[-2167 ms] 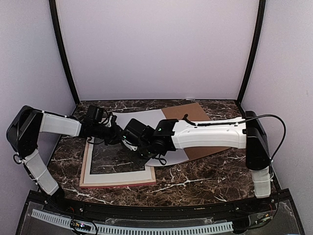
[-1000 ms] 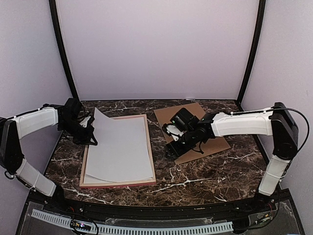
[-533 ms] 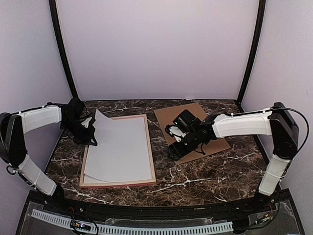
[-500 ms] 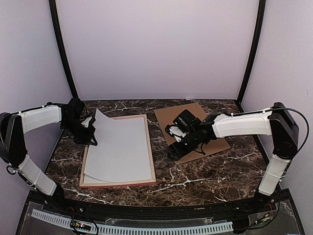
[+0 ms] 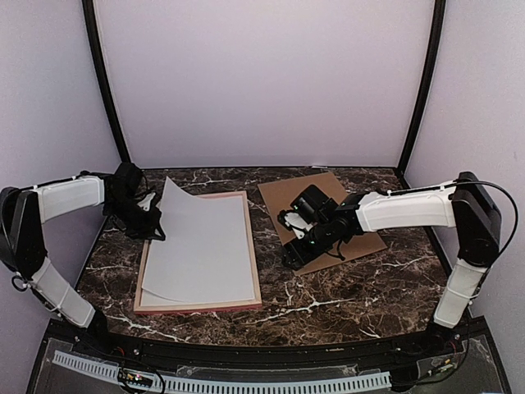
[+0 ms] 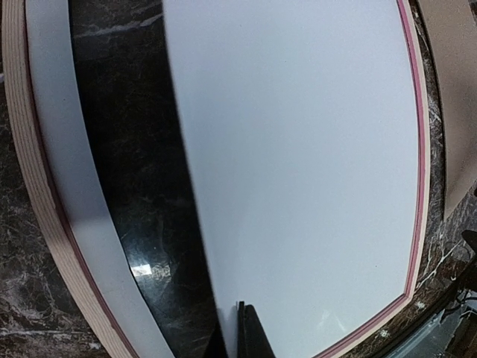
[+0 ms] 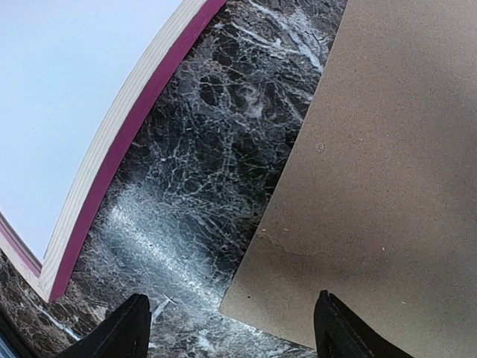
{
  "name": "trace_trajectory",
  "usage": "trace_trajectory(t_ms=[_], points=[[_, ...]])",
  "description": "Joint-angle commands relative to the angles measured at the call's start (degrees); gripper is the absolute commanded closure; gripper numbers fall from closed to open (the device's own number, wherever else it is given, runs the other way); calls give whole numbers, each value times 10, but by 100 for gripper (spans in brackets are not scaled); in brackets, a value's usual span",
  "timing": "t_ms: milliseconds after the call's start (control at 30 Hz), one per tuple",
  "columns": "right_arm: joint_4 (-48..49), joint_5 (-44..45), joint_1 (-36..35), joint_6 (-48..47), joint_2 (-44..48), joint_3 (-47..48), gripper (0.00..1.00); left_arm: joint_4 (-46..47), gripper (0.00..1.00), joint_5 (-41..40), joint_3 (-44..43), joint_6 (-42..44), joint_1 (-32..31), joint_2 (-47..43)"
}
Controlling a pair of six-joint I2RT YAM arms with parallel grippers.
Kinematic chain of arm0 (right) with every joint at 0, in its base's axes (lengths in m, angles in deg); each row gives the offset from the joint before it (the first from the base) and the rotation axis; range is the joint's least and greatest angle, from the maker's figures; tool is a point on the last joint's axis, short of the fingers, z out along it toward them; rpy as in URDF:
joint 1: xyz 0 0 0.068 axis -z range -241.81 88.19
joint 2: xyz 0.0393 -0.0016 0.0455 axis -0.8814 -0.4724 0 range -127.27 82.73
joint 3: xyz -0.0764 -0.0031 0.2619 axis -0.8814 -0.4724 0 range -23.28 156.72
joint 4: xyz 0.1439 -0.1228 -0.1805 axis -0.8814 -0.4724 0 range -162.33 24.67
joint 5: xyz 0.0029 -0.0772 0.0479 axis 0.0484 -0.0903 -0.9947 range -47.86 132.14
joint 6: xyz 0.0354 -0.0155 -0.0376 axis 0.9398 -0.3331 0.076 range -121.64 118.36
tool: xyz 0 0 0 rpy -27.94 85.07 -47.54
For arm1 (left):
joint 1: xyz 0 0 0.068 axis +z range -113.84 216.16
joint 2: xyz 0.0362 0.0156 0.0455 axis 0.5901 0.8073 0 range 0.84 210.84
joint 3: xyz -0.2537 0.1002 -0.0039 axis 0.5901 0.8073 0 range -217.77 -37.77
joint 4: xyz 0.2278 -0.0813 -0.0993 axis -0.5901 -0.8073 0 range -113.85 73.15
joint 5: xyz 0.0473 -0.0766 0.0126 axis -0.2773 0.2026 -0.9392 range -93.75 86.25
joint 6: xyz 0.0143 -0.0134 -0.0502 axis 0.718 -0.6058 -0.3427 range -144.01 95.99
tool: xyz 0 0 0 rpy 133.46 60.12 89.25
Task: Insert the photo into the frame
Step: Place the photo on the mat board.
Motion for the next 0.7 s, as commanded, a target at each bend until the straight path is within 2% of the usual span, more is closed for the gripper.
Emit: trace_trajectory(t_ms=[0,667], points=[[14,9,4,2,3,-7,23,25,100,4,1,-15,2,1],[10,10,4,1,-8,-1,23,38,100,-19,36,-57,3,-32]])
